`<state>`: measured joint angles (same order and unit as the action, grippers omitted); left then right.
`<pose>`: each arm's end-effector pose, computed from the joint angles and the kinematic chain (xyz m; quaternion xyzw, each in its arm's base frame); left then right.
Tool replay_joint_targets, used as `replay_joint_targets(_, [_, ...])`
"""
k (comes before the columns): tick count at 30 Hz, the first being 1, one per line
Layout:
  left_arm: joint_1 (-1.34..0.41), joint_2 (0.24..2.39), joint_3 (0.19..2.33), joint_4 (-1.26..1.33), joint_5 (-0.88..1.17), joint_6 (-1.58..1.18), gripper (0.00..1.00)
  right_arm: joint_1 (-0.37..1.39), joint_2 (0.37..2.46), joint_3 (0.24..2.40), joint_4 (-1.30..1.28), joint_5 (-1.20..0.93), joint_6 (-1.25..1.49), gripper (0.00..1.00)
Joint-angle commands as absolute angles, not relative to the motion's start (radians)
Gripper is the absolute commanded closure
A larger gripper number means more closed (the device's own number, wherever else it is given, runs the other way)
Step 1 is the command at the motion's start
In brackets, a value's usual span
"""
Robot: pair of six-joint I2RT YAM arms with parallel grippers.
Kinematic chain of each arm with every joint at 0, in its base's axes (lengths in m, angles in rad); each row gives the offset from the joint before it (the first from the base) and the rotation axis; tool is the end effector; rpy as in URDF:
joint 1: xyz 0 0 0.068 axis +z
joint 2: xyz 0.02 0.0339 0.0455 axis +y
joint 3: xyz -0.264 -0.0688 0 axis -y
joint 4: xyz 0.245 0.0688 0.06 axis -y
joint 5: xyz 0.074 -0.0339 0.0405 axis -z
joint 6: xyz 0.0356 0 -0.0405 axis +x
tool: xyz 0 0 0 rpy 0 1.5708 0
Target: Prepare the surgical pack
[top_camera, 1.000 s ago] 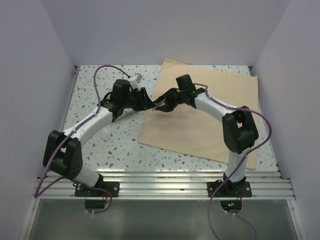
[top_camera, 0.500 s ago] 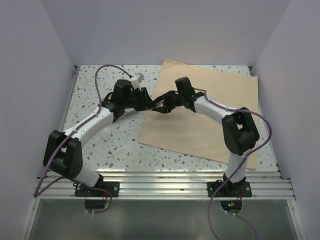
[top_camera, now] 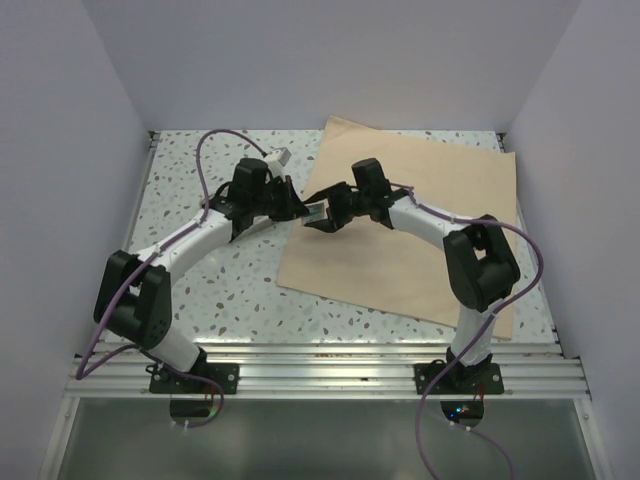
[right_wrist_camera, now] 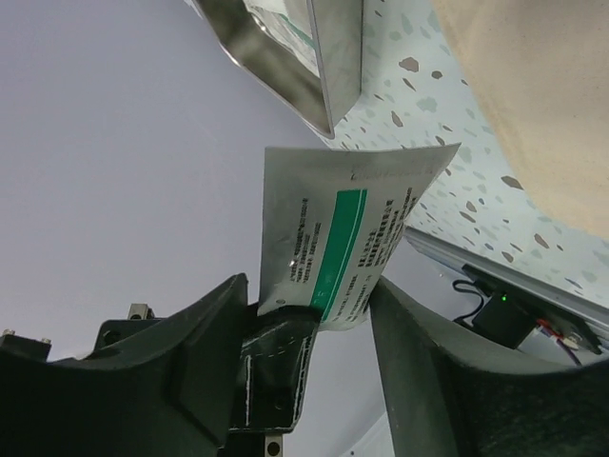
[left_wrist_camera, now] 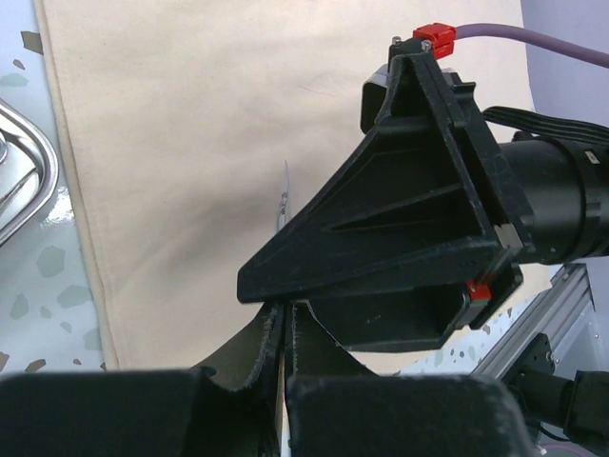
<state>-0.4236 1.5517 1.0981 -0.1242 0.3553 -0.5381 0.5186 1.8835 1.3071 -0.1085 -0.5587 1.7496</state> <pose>0.3153 -0.1557 0.2654 0.0345 0.8688 -0.3546 0.3438 0.3554 0.2246 0.2156 -0.4049 -0.7773 -0.4787 0.0515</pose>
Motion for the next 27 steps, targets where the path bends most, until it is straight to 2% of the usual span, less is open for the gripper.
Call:
replay_joint_targets(1, [-0.422, 1.586, 1.160, -0.138, 0.351, -0.545, 1.00, 0.519, 1.818, 1.308, -0.086, -0.603, 1.723, 0.42])
replay_joint_targets(2, [-0.417, 1.582, 1.161, -0.138, 0.353, -0.552, 1.00, 0.503, 1.815, 1.319, -0.136, -0.598, 1.695, 0.38])
replay_joint_targets(3, [-0.404, 1.578, 1.160, -0.137, 0.354, -0.557, 1.00, 0.493, 1.813, 1.325, -0.162, -0.597, 1.665, 0.31])
replay_joint_targets(6, [-0.361, 1.557, 1.146, -0.143, 0.359, -0.572, 1.00, 0.425, 1.793, 1.367, -0.319, -0.571, 1.498, 0.22])
replay_joint_targets(7, [-0.310, 1.551, 1.138, -0.144, 0.364, -0.580, 1.00, 0.378, 1.787, 1.391, -0.368, -0.557, 1.395, 0.14])
replay_joint_targets(10, [-0.165, 1.517, 1.077, -0.109, 0.408, -0.636, 1.00, 0.293, 1.760, 1.436, -0.509, -0.532, 1.191, 0.01])
replay_joint_targets(15, [0.075, 1.486, 0.950, -0.017, 0.460, -0.776, 1.00, 0.230, 1.724, 1.502, -0.722, -0.505, 0.924, 0.01])
replay_joint_targets(18, [0.135, 1.483, 0.899, 0.037, 0.423, -0.859, 1.00, 0.224, 1.686, 1.479, -0.755, -0.492, 0.844, 0.01])
replay_joint_targets(27, [0.173, 1.512, 0.847, 0.110, 0.339, -0.972, 1.00, 0.218, 1.626, 1.375, -0.770, -0.514, 0.758, 0.01])
